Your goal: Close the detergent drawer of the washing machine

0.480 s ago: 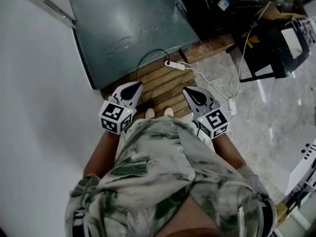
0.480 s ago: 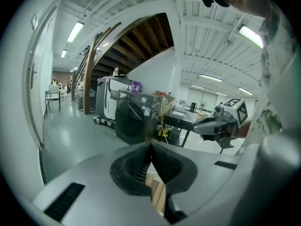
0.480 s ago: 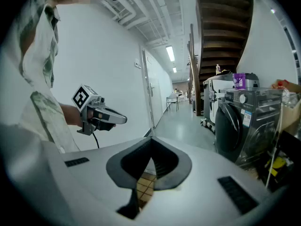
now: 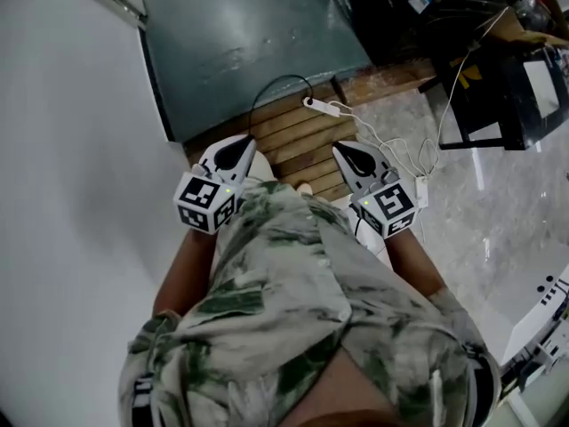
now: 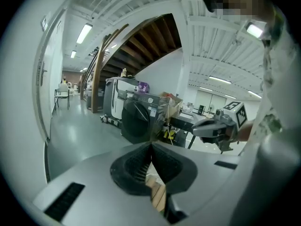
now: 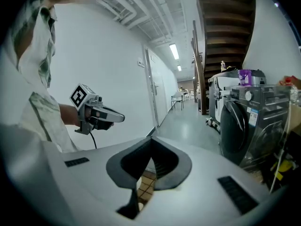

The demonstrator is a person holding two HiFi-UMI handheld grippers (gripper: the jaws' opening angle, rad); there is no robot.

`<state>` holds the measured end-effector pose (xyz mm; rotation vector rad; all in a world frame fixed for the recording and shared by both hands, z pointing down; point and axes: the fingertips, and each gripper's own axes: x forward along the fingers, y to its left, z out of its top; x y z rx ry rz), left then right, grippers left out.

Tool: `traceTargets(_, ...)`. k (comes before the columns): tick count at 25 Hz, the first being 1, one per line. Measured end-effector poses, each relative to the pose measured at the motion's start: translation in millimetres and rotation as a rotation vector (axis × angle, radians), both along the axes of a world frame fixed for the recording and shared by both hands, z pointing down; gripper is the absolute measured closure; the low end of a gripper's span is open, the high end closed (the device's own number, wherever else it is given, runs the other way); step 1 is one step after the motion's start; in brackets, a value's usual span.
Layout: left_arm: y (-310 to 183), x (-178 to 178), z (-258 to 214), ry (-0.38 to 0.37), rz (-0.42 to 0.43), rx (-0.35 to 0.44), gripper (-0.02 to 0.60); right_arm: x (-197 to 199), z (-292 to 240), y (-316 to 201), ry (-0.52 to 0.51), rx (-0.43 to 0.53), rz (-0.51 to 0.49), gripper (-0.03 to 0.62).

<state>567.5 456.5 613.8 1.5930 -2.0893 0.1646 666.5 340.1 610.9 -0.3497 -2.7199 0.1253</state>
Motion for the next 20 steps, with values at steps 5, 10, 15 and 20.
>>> traceTargets(5, -1.3, -23.1, 1.8, -0.005, -0.021, -0.001, 0.557, -24.8, 4.6, -1.0, -0.001, 0.003, -0.019, 0.571)
traceTargets(10, -4.4, -63.4, 16.9, -0.013, -0.023, -0.009, 0.554, -68.2, 15.7, 1.1, 0.017, -0.003, -0.034, 0.568)
traceTargets(15, -10.5, -123.2, 20.7, -0.01, -0.037, 0.003, 0.46, -123.9, 16.4, -4.2, 0.044, 0.004, -0.027, 0.548)
traceTargets(20, -13.6, -200.6, 23.4, 0.001, -0.033, 0.015, 0.46, -197.8, 15.5, -3.0, 0.075, 0.014, -0.029, 0.539)
